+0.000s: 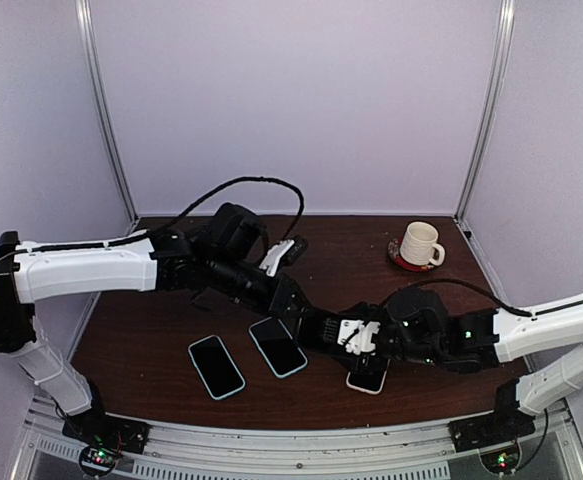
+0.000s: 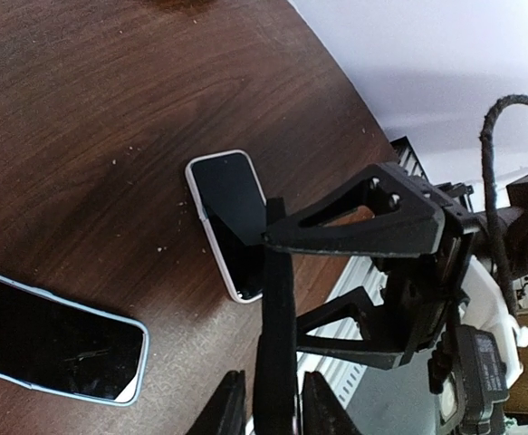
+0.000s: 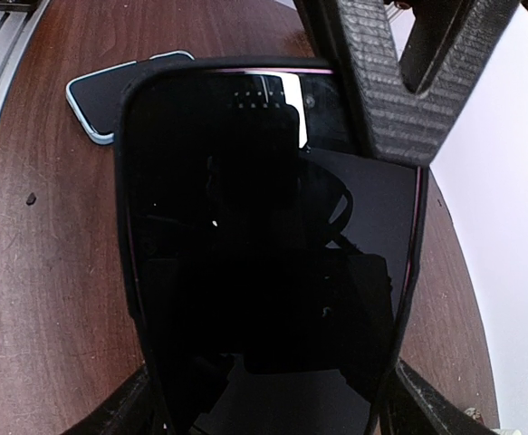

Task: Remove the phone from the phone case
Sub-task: Pass from the right arm to the left

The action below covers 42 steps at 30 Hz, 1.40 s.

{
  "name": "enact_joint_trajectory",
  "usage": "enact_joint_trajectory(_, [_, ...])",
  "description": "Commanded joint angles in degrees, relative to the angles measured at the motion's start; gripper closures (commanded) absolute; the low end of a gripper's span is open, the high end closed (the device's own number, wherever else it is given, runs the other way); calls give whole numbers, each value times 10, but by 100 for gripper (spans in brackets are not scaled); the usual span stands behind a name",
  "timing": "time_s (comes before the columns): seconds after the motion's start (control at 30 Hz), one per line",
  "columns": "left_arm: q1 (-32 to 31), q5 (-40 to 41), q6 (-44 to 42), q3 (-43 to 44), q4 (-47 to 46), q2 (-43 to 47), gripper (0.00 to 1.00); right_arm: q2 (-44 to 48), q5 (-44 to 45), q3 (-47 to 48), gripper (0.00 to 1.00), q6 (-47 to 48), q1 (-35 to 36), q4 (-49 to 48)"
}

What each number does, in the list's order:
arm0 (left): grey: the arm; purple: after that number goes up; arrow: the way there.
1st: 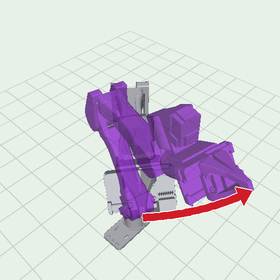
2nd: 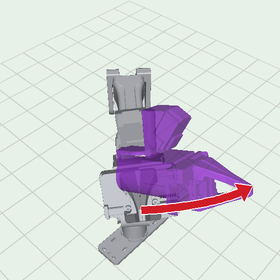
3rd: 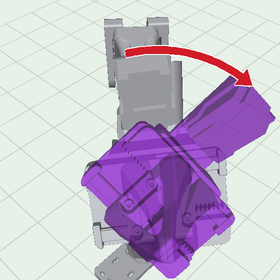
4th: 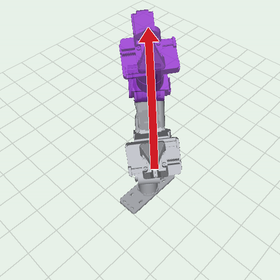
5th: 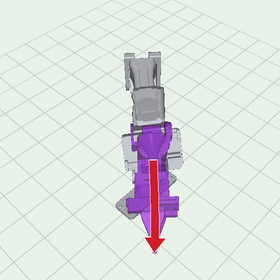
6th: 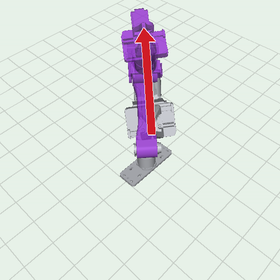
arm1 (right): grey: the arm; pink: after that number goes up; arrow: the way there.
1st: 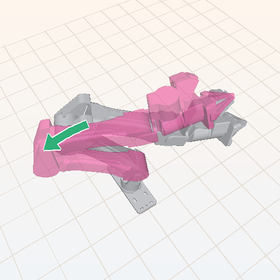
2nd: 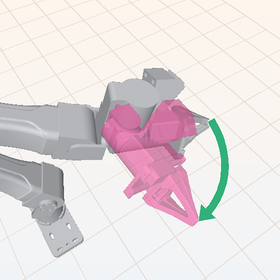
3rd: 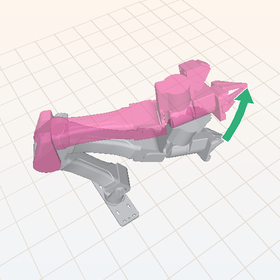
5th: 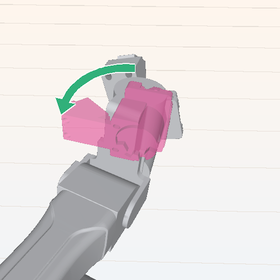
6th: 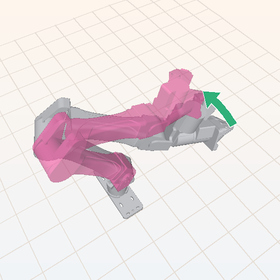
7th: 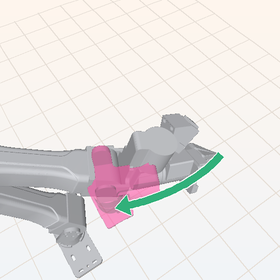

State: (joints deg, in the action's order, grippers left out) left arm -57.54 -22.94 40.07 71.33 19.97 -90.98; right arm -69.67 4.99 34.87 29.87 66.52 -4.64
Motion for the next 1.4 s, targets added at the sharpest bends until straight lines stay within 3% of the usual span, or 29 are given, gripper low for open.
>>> enact_joint_trajectory(0.0, [-4,26,-21,23,21,-8,81,4,15,20,47,-1,5,-33])
enact_joint_trajectory(0.1, [-5,38,-28,20,22,-7,99,6,14,20,46,-2,5,-32])
enact_joint_trajectory(0.2, [-6,64,-35,18,19,-1,100,12,14,21,41,-2,5,-28])
enact_joint_trajectory(0.33, [-9,87,-45,9,-1,20,100,24,30,21,13,-24,5,-26])
enact_joint_trajectory(0.43, [-9,103,-55,-8,-27,49,100,44,41,21,1,-59,5,-20])
enact_joint_trajectory(0.67, [-9,129,-116,-35,-53,123,100,104,106,29,0,-171,5,9])
enact_joint_trajectory(1.13, [-9,92,-292,-110,-110,265,100,264,-22,-35,0,-255,4,-19])
enact_joint_trajectory(1.37, [-9,57,-372,-157,-169,329,100,280,-66,-33,0,-297,3,-22])
